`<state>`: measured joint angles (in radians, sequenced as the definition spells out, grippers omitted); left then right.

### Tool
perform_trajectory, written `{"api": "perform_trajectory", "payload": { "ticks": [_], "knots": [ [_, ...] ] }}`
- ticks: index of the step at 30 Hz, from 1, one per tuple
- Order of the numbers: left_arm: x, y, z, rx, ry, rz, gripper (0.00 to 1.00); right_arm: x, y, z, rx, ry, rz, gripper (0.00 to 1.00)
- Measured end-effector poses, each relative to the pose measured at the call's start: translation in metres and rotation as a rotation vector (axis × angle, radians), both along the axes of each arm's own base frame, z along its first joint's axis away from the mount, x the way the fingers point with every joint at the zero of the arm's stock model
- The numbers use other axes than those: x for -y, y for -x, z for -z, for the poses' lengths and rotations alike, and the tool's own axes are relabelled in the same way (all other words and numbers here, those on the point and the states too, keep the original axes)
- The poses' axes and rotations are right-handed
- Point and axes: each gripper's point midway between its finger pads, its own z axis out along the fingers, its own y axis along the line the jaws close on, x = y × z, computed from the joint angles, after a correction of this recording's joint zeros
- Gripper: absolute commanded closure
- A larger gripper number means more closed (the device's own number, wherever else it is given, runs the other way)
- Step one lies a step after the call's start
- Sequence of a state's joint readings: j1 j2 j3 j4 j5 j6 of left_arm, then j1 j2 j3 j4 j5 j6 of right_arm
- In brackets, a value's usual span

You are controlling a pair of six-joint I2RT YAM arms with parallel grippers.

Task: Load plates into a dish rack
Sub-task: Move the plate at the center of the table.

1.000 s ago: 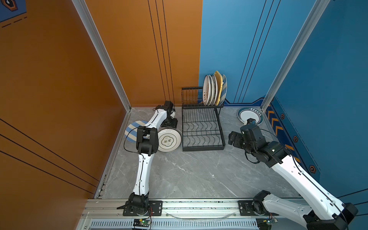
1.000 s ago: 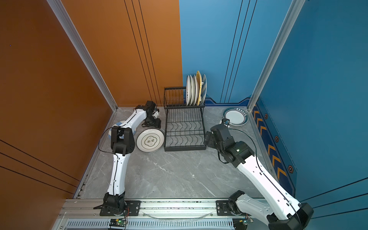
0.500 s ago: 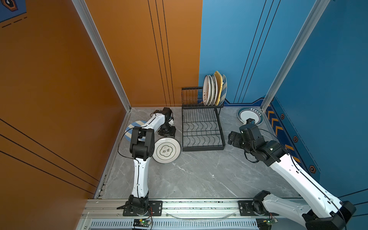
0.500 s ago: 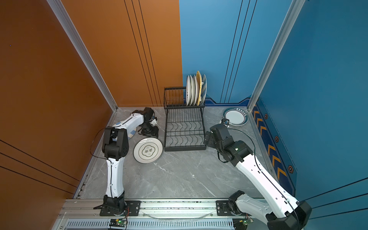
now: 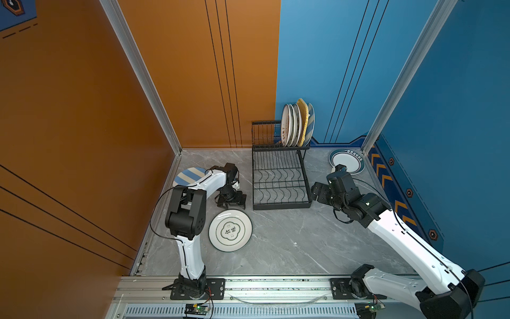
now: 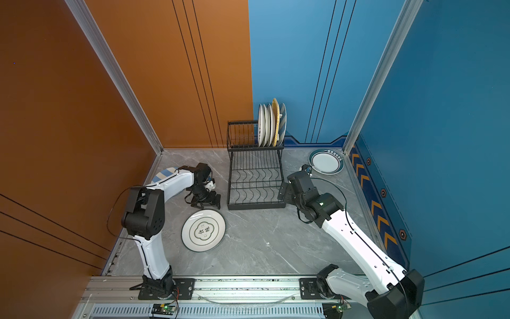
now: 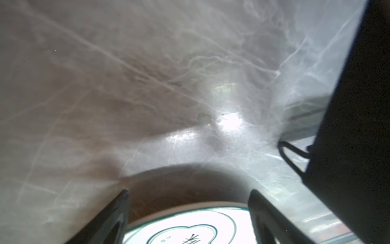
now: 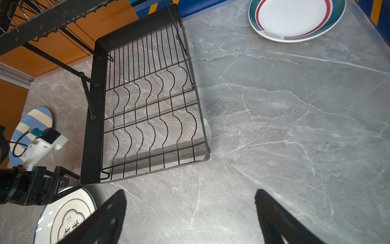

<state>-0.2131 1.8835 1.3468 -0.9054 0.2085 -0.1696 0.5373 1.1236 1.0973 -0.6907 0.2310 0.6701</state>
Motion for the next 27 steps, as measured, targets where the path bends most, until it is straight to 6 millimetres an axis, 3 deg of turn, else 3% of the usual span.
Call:
{"api": "perform_trajectory", "payload": {
  "ticks": [5, 11, 21, 27],
  "knots": [
    [-0.033, 0.008, -0.029, 0.120, 0.075, -0.192, 0.02, -0.003, -0.001, 0.000, 0.002, -0.012, -0.010, 0.02],
    [-0.066, 0.030, -0.014, 0.106, 0.103, -0.380, 0.02, -0.006, -0.001, 0.004, -0.001, -0.016, -0.025, 0.01],
    [-0.072, 0.056, 0.006, 0.051, 0.109, -0.442, 0.02, -0.014, -0.007, 0.008, -0.007, -0.019, -0.055, 0.00],
    [-0.063, 0.070, 0.012, 0.019, 0.137, -0.425, 0.00, -0.017, -0.007, 0.008, -0.009, -0.028, -0.069, 0.00]
  ]
}}
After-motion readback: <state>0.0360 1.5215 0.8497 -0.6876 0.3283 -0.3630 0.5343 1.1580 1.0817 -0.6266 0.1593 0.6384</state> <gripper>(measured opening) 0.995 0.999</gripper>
